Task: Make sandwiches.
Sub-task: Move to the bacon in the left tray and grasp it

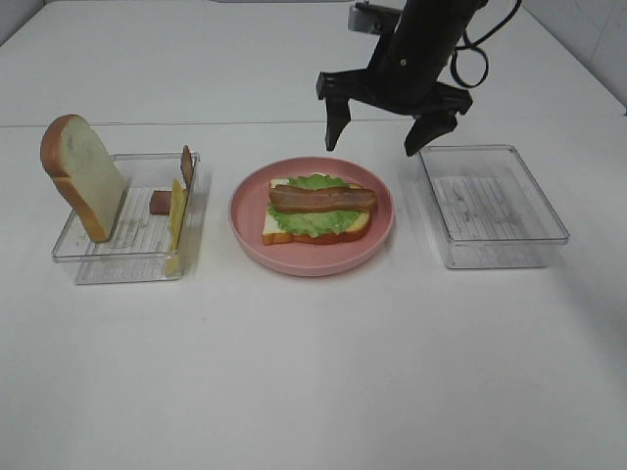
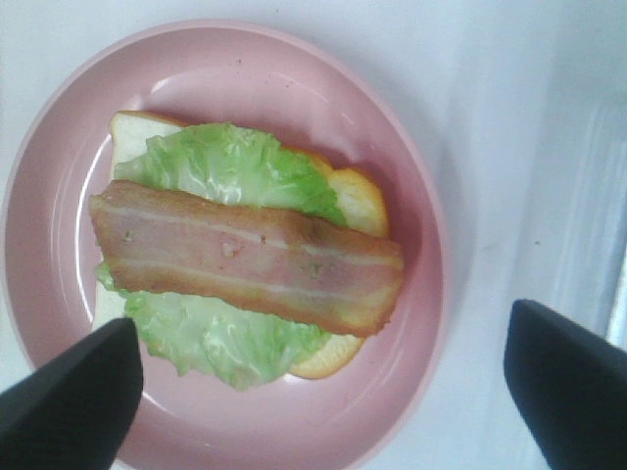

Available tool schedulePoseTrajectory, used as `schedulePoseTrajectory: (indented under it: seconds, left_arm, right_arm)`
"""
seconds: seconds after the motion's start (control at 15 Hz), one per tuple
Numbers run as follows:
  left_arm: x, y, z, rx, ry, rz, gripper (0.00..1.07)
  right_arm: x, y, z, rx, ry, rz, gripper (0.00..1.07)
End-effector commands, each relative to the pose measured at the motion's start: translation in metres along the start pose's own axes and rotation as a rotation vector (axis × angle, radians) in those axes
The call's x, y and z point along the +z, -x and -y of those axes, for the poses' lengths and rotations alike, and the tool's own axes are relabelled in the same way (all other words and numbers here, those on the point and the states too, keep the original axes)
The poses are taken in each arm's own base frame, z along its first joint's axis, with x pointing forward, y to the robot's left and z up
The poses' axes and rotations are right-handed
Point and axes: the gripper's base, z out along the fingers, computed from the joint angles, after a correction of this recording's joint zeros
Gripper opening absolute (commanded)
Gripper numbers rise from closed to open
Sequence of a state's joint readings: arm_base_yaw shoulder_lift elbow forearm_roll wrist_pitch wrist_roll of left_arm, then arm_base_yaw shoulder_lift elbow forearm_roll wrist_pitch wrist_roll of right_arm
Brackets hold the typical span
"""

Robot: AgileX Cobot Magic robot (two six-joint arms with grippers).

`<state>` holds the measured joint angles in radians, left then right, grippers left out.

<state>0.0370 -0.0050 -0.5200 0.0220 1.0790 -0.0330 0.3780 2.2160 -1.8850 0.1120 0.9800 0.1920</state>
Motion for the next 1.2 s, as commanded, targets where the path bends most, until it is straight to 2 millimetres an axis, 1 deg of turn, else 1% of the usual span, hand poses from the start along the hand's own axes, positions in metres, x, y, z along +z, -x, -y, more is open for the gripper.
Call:
schedulePoseTrajectory:
  seconds: [0.07,0.13,0.2,0.27,0.33,0.47,0.53,0.6,0.8,0.87,0.93,1.07,1.2]
  left_arm:
    - [-0.001,-0.001,-0.001,0.006,0.002,0.016,1.02]
    - [-0.001,-0.001,-0.001,0.006,0.002,0.016,1.02]
    - [-0.001,-0.001,-0.001,0.006,0.002,0.016,1.02]
    - [-0.001,-0.001,-0.001,0.006,0.002,0.016,1.02]
    - [-0.001,-0.001,-0.001,0.006,0.002,0.016,1.02]
    - [-0.001,-0.001,-0.001,0.006,0.002,0.016,1.02]
    - [-0.001,-0.001,-0.001,0.006,0.002,0.016,1.02]
    - [-0.001,-0.001,-0.001,0.006,0.002,0.016,1.02]
    - [-0.001,-0.001,-0.001,0.007,0.002,0.016,1.02]
    - [-0.001,-0.001,-0.001,0.007,0.003,0.016,1.02]
    - [-0.001,-0.001,-0.001,0.007,0.003,0.016,1.02]
    - [-0.001,-0.001,-0.001,0.008,0.004,0.016,1.02]
    - [-0.001,-0.001,-0.001,0.008,0.004,0.016,1.02]
  right_arm:
    - [-0.035,-0.003,0.0,-0.032,-0.053,0.025,0.96]
    - [-0.044,-0.007,0.005,-0.019,-0.095,0.002,0.96]
    - [-0.048,-0.008,0.012,0.001,-0.122,-0.013,0.96]
    - [-0.055,-0.009,0.022,0.028,-0.166,-0.048,0.96]
    - [-0.065,-0.009,0.049,0.084,-0.226,-0.103,0.96]
    - [-0.074,-0.008,0.084,0.155,-0.252,-0.138,0.96]
    - [-0.075,-0.008,0.093,0.169,-0.254,-0.137,0.96]
    - [-0.079,-0.007,0.119,0.213,-0.234,-0.14,0.96]
    - [-0.08,-0.008,0.132,0.187,-0.225,-0.149,0.96]
    - [-0.085,-0.009,0.145,0.198,-0.234,-0.143,0.96]
    - [-0.086,-0.009,0.146,0.199,-0.231,-0.143,0.96]
    - [-0.095,-0.011,0.153,0.184,-0.229,-0.127,0.96]
    - [-0.102,-0.016,0.152,0.17,-0.224,-0.127,0.96]
